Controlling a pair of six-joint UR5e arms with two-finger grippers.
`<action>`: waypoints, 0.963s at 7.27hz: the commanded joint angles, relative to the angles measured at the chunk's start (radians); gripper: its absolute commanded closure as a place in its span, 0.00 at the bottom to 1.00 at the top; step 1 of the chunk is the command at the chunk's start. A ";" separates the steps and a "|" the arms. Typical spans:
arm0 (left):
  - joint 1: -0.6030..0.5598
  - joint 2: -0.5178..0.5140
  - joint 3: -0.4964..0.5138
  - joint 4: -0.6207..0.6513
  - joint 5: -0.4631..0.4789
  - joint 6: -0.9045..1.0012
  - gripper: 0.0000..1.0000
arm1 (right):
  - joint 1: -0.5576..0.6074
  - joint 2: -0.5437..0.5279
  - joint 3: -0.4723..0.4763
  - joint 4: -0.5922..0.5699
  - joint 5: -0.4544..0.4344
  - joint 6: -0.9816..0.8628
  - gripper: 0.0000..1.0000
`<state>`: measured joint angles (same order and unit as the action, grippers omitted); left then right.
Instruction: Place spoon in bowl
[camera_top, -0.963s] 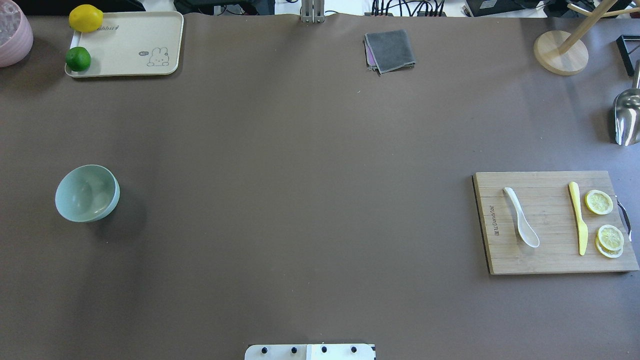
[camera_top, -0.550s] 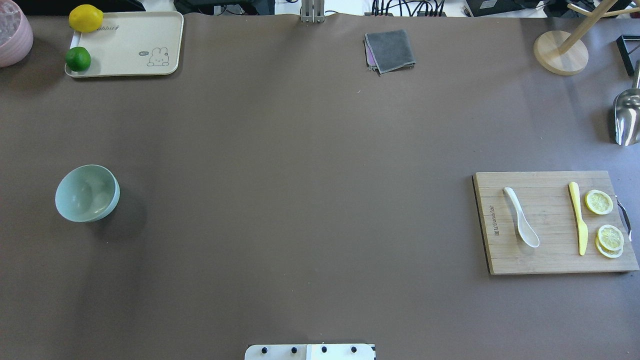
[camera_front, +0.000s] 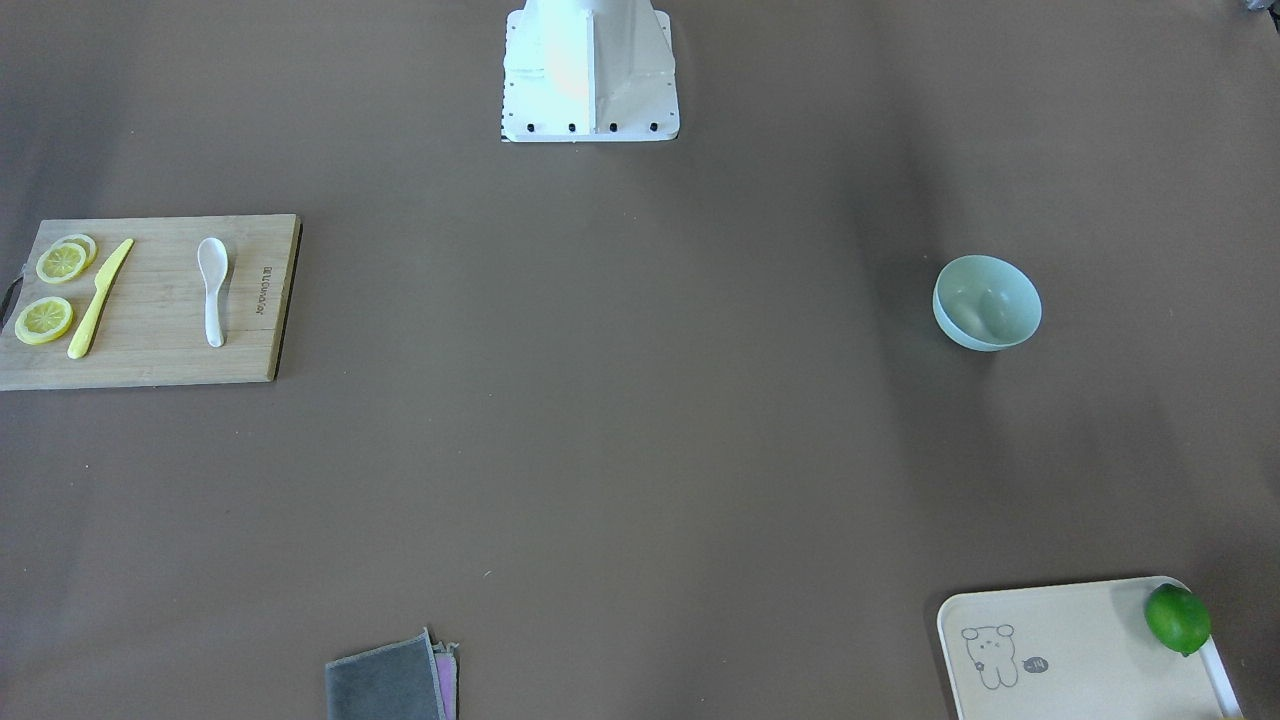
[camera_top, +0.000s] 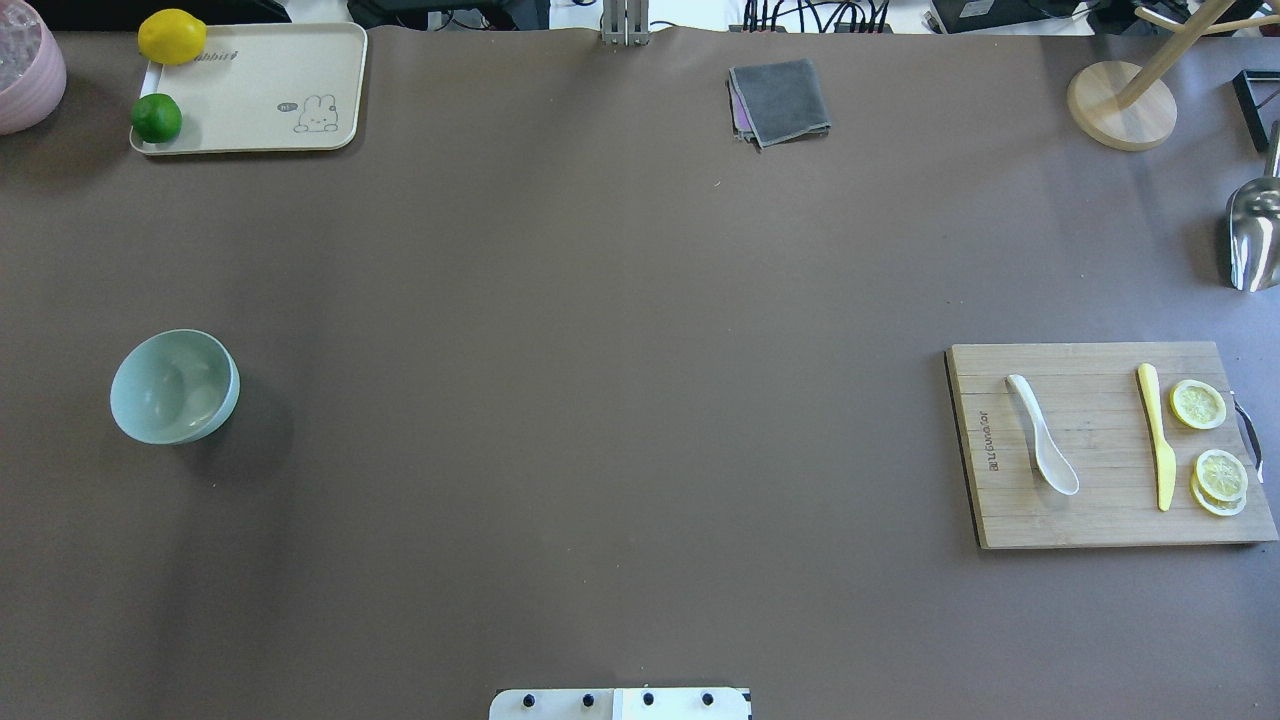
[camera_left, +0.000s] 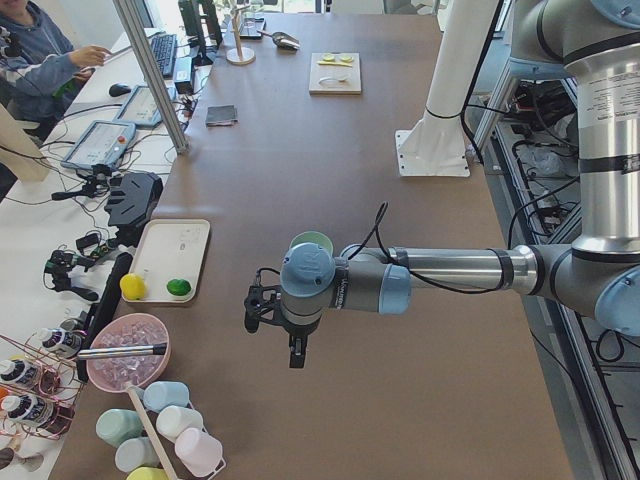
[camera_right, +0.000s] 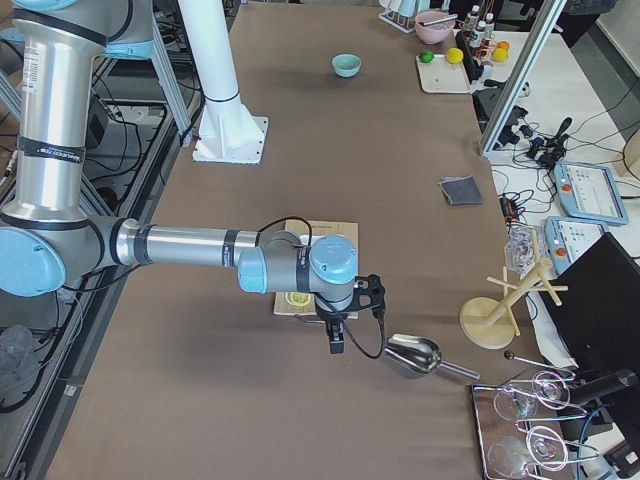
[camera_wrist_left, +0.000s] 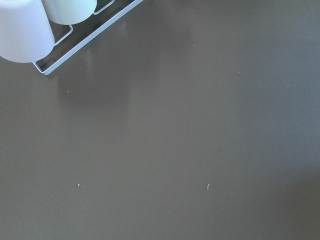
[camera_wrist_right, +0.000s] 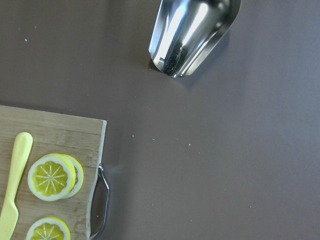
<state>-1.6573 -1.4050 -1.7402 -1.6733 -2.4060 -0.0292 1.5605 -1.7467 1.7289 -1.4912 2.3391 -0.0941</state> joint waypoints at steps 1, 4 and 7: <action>0.001 0.003 -0.016 -0.026 -0.039 -0.006 0.02 | -0.002 0.007 0.004 0.003 0.003 -0.002 0.00; 0.244 -0.035 -0.062 -0.220 -0.029 -0.417 0.02 | -0.008 -0.004 0.017 0.093 0.043 0.002 0.00; 0.492 -0.055 -0.055 -0.356 0.062 -0.659 0.07 | -0.008 -0.004 0.017 0.101 0.109 0.002 0.00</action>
<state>-1.2601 -1.4509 -1.7979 -1.9781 -2.3886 -0.6015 1.5526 -1.7500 1.7456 -1.3952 2.4182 -0.0920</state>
